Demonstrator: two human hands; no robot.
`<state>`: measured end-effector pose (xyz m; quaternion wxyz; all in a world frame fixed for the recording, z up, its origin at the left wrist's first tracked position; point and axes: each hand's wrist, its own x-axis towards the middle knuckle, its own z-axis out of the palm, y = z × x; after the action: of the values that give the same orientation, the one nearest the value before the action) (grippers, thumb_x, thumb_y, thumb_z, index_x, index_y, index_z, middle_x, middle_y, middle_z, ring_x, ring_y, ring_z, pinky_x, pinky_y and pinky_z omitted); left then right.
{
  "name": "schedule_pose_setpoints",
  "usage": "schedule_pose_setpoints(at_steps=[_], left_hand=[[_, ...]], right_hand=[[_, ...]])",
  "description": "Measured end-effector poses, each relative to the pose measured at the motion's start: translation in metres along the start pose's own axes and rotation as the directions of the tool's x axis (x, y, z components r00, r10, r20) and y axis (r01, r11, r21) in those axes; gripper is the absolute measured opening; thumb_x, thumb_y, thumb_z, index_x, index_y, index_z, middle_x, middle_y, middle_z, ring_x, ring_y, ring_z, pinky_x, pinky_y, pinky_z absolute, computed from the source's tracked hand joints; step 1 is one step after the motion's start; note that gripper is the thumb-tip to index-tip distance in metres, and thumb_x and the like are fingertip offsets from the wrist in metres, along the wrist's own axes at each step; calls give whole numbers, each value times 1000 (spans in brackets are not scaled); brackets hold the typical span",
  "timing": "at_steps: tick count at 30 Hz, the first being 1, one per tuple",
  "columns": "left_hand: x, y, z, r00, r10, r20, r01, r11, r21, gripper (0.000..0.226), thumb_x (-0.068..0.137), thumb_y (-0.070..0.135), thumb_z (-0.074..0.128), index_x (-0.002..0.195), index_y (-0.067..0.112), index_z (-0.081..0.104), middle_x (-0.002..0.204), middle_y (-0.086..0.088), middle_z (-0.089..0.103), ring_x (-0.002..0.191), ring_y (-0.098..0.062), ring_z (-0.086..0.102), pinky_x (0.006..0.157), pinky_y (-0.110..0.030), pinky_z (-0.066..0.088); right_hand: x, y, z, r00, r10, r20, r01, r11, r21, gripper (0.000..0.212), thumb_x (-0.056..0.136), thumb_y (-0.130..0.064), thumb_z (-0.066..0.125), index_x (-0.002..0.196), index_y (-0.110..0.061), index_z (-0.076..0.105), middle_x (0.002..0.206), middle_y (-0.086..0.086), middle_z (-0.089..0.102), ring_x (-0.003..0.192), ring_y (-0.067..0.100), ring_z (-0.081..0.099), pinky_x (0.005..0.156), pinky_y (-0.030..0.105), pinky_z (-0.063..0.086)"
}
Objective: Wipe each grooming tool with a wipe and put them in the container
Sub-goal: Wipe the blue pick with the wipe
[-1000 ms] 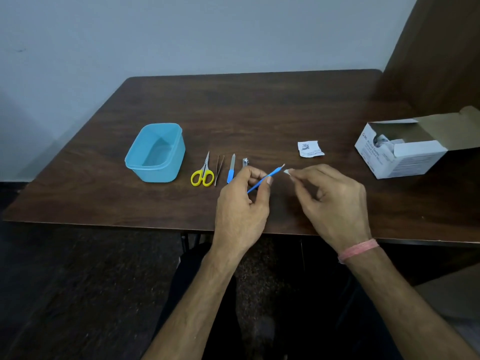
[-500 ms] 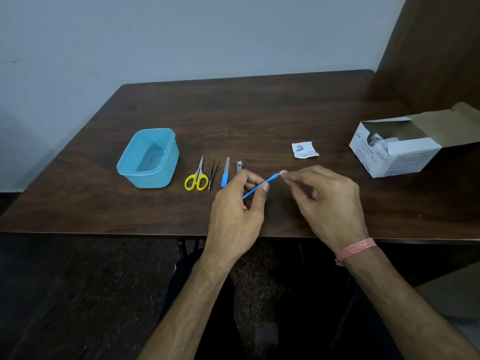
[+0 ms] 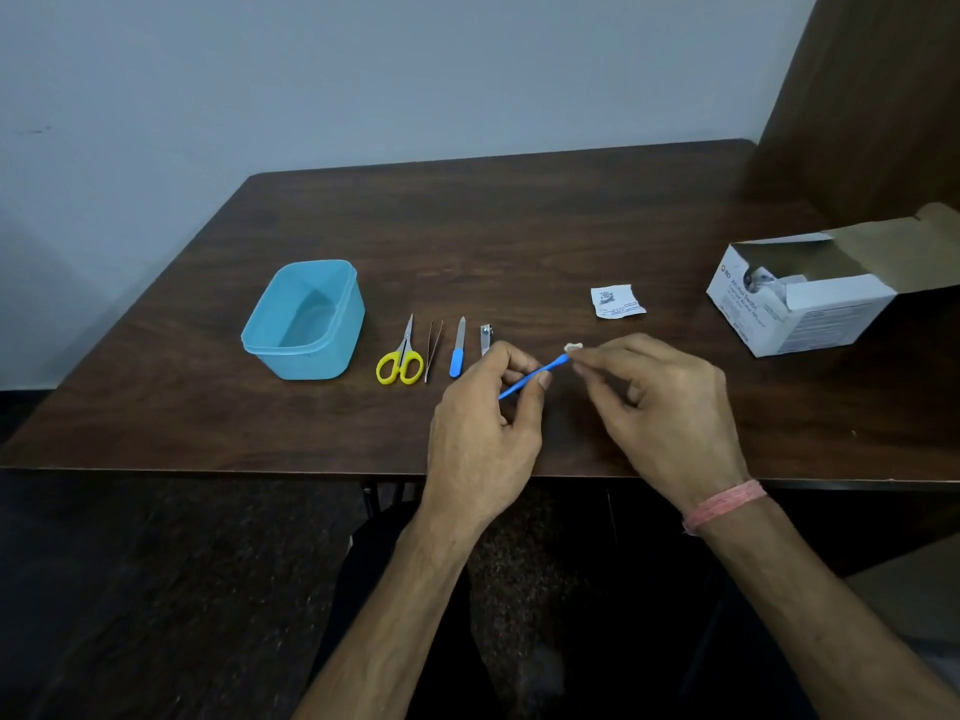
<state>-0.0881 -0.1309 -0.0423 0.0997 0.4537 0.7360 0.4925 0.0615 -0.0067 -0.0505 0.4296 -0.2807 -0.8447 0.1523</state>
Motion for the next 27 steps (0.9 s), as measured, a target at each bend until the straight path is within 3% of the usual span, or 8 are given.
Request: schedule_pose_setpoints(at_steps=[4,6,10,14,17,19,24,27], left_hand=[[0,1,1,1000,4,0,-4,1000,-7,8,109,31,70,100,31,70,92,16,73,78,-18,71,65,-38,57],[2,-2,3,1000,-27,-11,27,999,-31,9,108,32,71,100,31,69,92,16,73,72,-19,71,67,-46,62],[-2,3,1,997,-68,-49,68,998,6,9,107,31,73,99,32,69,95,21,73,78,-18,70,64,-30,57],[-2,2,-4,997,-74,-22,73,996,-59,11,108,28,72,98,32,68,92,20,73,66,-18,70,63,-37,62],[0,3,-5,996,-87,-11,84,985,-152,16,110,23,71,96,27,67,81,15,72,52,-8,65,57,-22,53],[-1,4,-6,996,-87,-3,85,982,-167,15,110,23,71,96,24,68,79,12,72,52,-6,64,57,-18,50],[2,-2,-4,993,-119,21,121,966,-230,20,110,21,64,94,33,66,83,14,73,65,-7,61,66,-36,53],[1,-1,-7,987,-145,63,157,944,-292,18,111,18,59,102,28,70,84,10,76,59,-7,57,57,-26,46]], right_hand=[[3,3,0,1000,20,8,-20,999,49,19,98,-17,83,113,-28,87,103,-12,79,61,-10,50,64,34,57],[6,6,1,997,64,-47,-60,995,80,19,97,-15,84,112,-26,88,101,-14,78,58,-1,53,63,25,52],[9,-3,-3,981,133,-142,-114,984,139,17,97,-15,85,112,-25,87,91,-16,71,56,18,51,62,13,39],[13,-11,-2,998,27,50,-33,992,123,20,97,-19,84,114,-30,86,93,-19,74,66,8,61,69,27,55],[21,-8,-1,989,-64,130,56,996,63,21,97,-20,83,116,-29,86,91,-17,74,76,6,64,72,41,60],[20,-6,-1,982,-126,140,124,992,24,20,98,-20,81,117,-28,86,98,-14,79,84,12,68,73,42,61],[12,-5,0,976,-152,159,151,988,18,27,101,-23,79,128,-28,82,108,-14,77,93,13,69,74,42,62],[12,-3,-1,978,-156,135,150,987,50,26,105,-16,72,127,-25,83,108,-9,77,93,17,72,73,44,62]])
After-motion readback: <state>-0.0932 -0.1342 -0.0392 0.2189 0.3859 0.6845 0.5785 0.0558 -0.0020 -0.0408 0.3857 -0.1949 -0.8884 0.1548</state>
